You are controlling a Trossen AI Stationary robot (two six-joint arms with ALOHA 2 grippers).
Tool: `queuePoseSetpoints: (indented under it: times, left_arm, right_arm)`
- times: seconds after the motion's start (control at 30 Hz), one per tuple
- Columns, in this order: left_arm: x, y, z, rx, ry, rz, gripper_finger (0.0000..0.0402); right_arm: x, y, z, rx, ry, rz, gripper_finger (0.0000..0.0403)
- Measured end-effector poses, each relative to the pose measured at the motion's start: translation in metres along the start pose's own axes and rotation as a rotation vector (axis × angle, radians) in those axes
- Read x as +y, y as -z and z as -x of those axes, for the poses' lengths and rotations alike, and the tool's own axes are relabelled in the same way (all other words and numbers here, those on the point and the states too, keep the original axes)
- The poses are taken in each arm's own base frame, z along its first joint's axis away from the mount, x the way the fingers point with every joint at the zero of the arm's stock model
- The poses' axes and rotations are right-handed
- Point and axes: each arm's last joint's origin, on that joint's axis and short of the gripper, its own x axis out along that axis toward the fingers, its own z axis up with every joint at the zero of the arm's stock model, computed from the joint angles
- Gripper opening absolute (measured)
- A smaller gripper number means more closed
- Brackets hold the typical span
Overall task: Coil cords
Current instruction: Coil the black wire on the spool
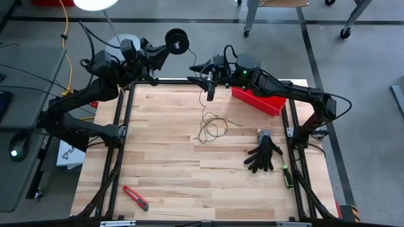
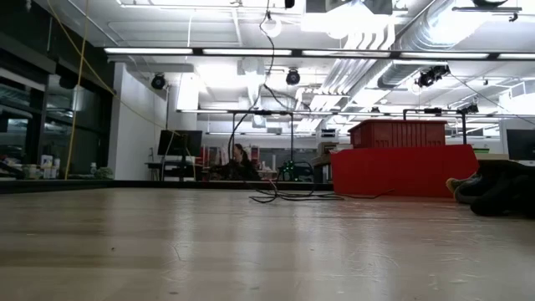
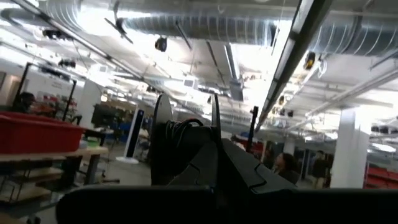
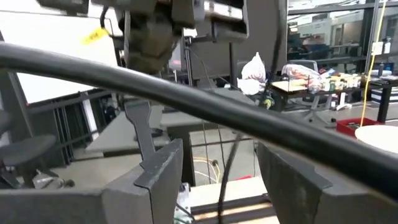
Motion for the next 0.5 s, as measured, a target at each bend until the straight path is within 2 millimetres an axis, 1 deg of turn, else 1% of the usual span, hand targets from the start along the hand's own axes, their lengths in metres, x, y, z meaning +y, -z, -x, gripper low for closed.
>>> queuePoseSetpoints:
  times: [0.2,0.33,0.5]
  left_arm:
    - [-0.002,-0.01,0.004,-0.058,0.009,-0.014,0.0]
    - [-0.002,-0.012,0.006,-0.065,0.007,-0.014,0.0]
    - [-0.002,-0.012,0.005,-0.065,-0.007,-0.014,0.0]
  right_arm:
    - [-0.001,0.003,0.0,0.031,0.005,0.011,0.0201]
    - [-0.001,0.002,0.0,0.024,0.004,0.016,0.0201]
    - [-0.001,0.002,0.0,0.024,0.011,0.014,0.018]
